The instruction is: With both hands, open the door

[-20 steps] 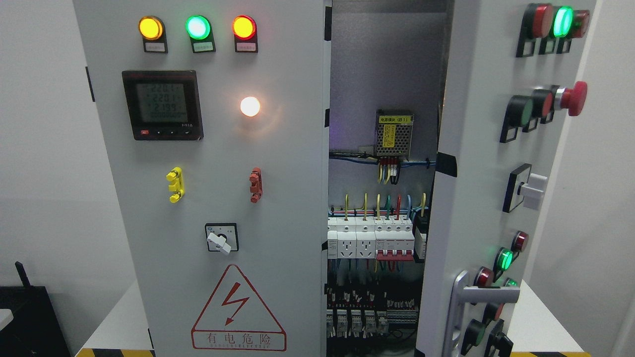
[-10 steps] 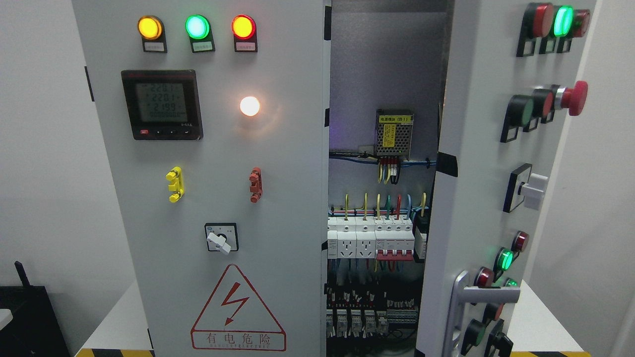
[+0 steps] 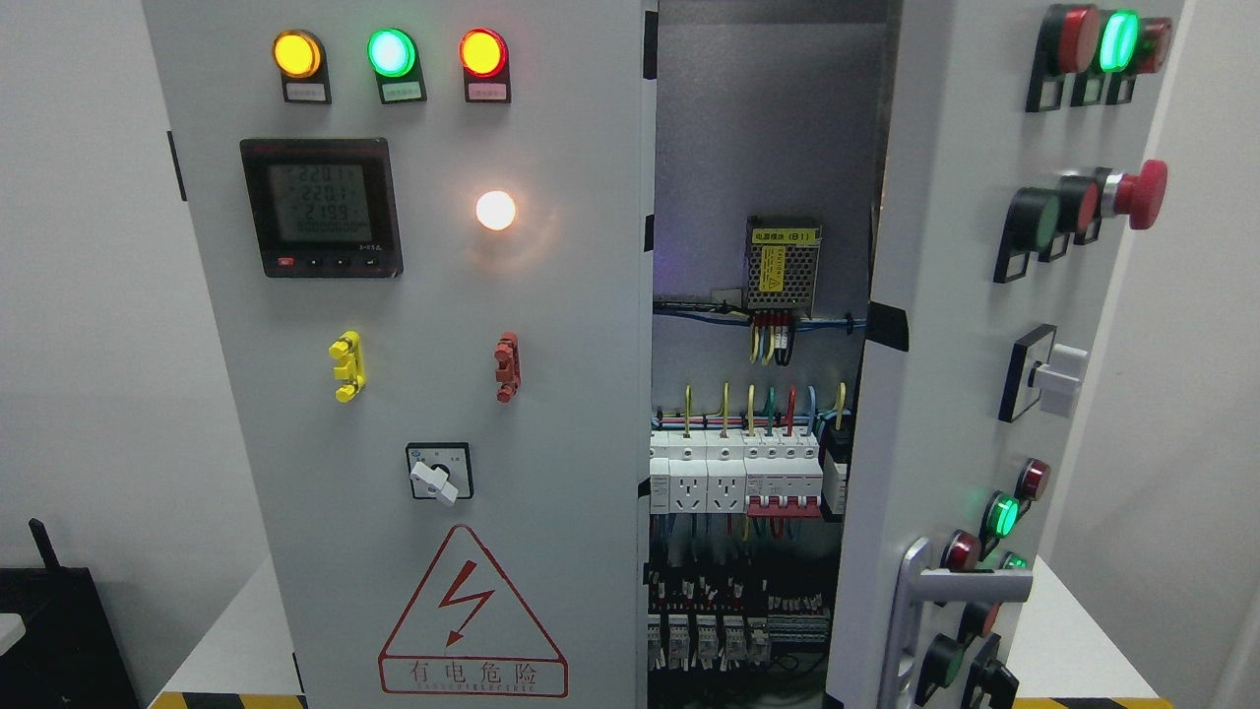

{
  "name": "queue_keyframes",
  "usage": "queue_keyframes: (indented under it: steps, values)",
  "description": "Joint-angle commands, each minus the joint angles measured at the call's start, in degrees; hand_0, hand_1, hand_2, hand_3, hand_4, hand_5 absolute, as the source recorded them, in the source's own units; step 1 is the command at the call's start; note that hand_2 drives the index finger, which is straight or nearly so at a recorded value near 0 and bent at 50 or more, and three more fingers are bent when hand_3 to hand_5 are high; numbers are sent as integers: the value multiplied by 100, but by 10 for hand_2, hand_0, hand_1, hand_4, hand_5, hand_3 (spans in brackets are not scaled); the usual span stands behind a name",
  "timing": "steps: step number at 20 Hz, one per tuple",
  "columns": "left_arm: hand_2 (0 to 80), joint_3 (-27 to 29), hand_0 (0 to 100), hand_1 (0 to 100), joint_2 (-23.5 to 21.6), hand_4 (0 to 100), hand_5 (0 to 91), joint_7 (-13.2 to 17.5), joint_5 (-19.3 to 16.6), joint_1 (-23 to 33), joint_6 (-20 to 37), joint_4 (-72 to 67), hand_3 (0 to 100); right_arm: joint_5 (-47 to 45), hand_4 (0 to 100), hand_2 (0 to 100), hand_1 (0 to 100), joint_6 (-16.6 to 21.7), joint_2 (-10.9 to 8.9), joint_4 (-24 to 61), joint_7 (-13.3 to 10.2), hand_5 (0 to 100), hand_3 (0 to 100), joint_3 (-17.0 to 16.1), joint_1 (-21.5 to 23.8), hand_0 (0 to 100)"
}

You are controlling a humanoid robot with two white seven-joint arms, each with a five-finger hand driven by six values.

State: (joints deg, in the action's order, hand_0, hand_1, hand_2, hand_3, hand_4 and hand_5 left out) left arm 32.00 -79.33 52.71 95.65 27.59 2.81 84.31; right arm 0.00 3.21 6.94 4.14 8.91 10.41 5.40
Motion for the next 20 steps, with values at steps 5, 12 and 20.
queue_keyframes:
  steps: [5, 12, 20]
  values:
    - [0, -4469, 120, 389, -857, 0, 0, -305, -99, -4231, -157, 1499, 0, -132, 0, 0, 389, -39, -26, 8, -30, 0, 0, -21, -13, 120]
    - [0, -7652, 120, 389, 638, 0, 0, -367, -934, -7212, -948, 1492, 0, -132, 0, 0, 389, -48, -35, -1, -249, 0, 0, -21, -13, 120]
    - [0, -10694, 120, 389, 2140, 0, 0, -358, -154, -10534, -1001, 666, 0, -132, 0, 0, 389, -57, -44, -1, -373, 0, 0, -13, -13, 120]
